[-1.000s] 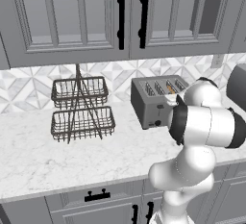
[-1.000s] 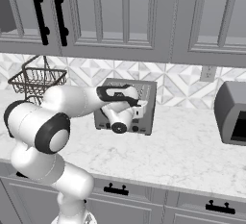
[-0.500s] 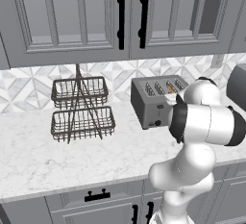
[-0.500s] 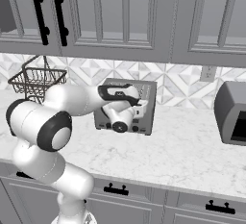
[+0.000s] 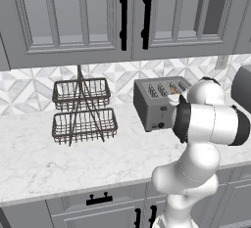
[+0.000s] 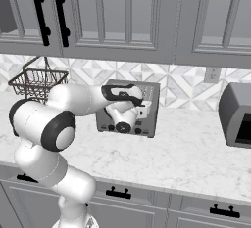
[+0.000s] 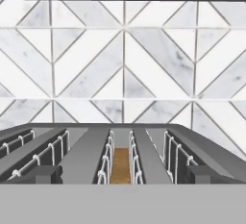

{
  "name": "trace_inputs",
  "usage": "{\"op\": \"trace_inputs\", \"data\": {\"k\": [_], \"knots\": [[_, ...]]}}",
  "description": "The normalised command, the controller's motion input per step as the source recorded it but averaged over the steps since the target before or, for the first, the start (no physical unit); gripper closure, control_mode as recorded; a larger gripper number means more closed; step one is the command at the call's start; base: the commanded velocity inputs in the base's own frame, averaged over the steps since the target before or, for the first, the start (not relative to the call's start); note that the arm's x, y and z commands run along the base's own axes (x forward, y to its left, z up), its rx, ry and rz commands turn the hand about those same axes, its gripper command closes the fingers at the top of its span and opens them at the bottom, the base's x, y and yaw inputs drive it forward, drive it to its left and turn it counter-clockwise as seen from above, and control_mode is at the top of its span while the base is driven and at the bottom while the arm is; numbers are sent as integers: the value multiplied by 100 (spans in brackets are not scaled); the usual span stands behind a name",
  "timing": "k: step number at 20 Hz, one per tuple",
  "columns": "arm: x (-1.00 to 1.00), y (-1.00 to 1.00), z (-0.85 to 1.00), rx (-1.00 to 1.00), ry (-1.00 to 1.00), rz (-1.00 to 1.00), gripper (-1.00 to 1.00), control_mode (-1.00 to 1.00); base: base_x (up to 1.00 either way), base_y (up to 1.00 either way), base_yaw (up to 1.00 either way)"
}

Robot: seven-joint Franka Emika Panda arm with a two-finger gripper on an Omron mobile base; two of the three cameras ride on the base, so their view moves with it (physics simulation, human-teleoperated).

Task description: Start the toaster. Once the lever pops up, take the bread to the plate on the dining counter.

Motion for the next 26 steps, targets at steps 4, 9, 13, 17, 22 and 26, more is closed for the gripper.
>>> {"op": "trace_inputs", "data": {"k": [4, 9, 13, 17, 22, 26], "knots": [[0, 0, -18, 0, 0, 0, -100, -100, 0, 0, 0], [0, 0, -16, 0, 0, 0, -100, -100, 0, 0, 0], [0, 0, -14, -1, 0, 0, -100, -100, 0, 0, 0], [0, 0, -13, 0, 0, 0, -100, -100, 0, 0, 0], [0, 0, -9, 0, 0, 0, -100, -100, 0, 0, 0], [0, 0, -2, 0, 0, 0, -100, -100, 0, 0, 0]]}}
